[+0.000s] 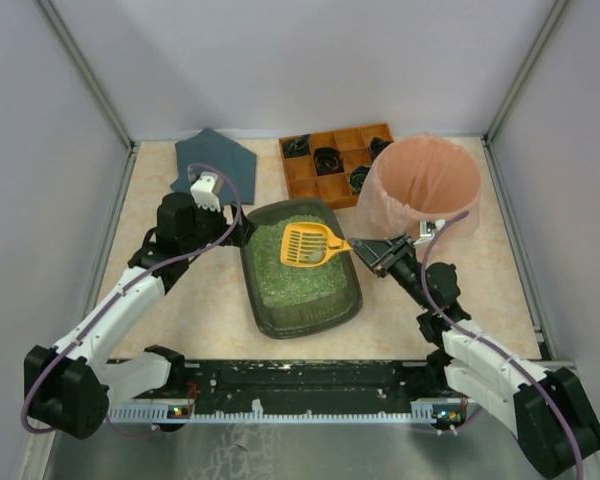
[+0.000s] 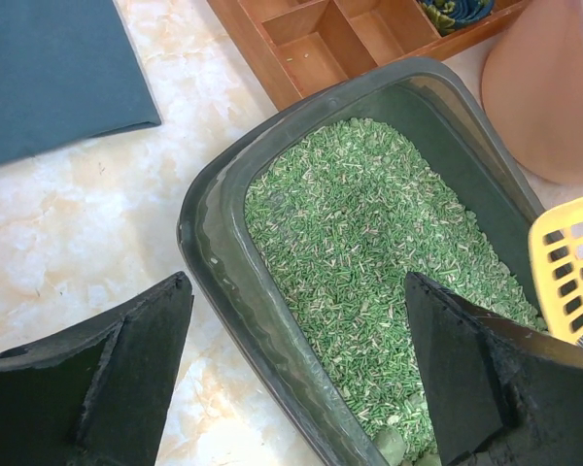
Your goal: Clean the litter box
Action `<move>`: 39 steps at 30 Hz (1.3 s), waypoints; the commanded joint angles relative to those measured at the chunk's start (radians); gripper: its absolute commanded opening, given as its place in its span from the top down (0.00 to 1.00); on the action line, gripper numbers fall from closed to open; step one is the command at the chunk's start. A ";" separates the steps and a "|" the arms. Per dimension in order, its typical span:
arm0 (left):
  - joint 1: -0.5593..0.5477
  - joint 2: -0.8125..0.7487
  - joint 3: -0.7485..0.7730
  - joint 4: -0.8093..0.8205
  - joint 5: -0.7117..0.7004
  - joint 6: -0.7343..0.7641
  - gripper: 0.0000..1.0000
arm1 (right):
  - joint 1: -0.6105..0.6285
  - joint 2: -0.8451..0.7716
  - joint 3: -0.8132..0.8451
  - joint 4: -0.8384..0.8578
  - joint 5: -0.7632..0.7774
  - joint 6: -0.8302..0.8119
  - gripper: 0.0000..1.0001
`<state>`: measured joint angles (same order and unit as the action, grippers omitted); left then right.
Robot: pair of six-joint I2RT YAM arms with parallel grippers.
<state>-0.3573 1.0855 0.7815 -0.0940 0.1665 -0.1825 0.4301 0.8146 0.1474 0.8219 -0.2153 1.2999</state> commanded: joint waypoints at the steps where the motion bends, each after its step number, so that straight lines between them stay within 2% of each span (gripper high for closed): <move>1: 0.006 -0.013 -0.006 0.023 -0.012 0.003 0.03 | 0.004 0.000 0.086 -0.128 -0.016 -0.041 1.00; 3: 0.008 -0.013 -0.003 0.013 -0.022 0.003 0.00 | 0.010 -0.033 0.050 -0.139 0.061 0.007 1.00; 7: 0.009 -0.021 -0.014 0.023 -0.031 0.001 0.00 | 0.086 0.074 0.115 -0.015 -0.053 -0.078 1.00; 11: 0.012 -0.020 -0.002 0.007 -0.041 0.005 0.00 | 0.045 0.020 -0.020 0.067 0.091 0.062 1.00; 12: 0.012 -0.025 -0.007 0.006 -0.044 0.005 0.00 | 0.050 0.018 -0.026 0.081 0.087 0.057 1.00; 16: 0.014 -0.031 -0.021 0.032 -0.023 0.003 0.00 | 0.094 0.051 0.088 0.024 -0.025 -0.077 1.00; 20: 0.015 -0.016 -0.003 0.007 -0.029 0.005 0.00 | 0.051 -0.075 -0.019 -0.076 0.153 0.041 1.00; 25: 0.016 -0.015 -0.017 0.035 -0.007 0.002 0.00 | 0.101 0.021 0.071 -0.023 -0.011 -0.075 1.00; 29: 0.019 0.004 0.007 0.001 -0.017 0.005 0.00 | 0.055 -0.032 -0.063 0.014 0.135 0.084 1.00; 30: 0.019 0.001 0.003 -0.004 -0.018 0.004 0.00 | 0.057 -0.019 -0.064 0.039 0.124 0.076 1.00; 33: 0.020 -0.009 -0.018 0.031 -0.004 0.001 0.00 | 0.076 0.070 0.031 0.089 -0.036 -0.014 1.00; 35: 0.021 -0.003 -0.009 0.033 0.005 0.004 0.00 | 0.058 0.074 0.000 0.130 -0.005 0.014 1.00; 37: 0.022 0.000 0.003 0.014 -0.004 0.008 0.00 | 0.034 0.030 -0.047 0.088 0.085 0.073 1.00; 39: 0.024 -0.006 -0.001 0.006 -0.010 0.007 0.00 | 0.048 0.013 -0.015 0.040 0.079 0.045 1.00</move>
<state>-0.3431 1.0840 0.7696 -0.0902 0.1501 -0.1822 0.4808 0.8749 0.1001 0.8154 -0.1745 1.3380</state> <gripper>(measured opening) 0.998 0.202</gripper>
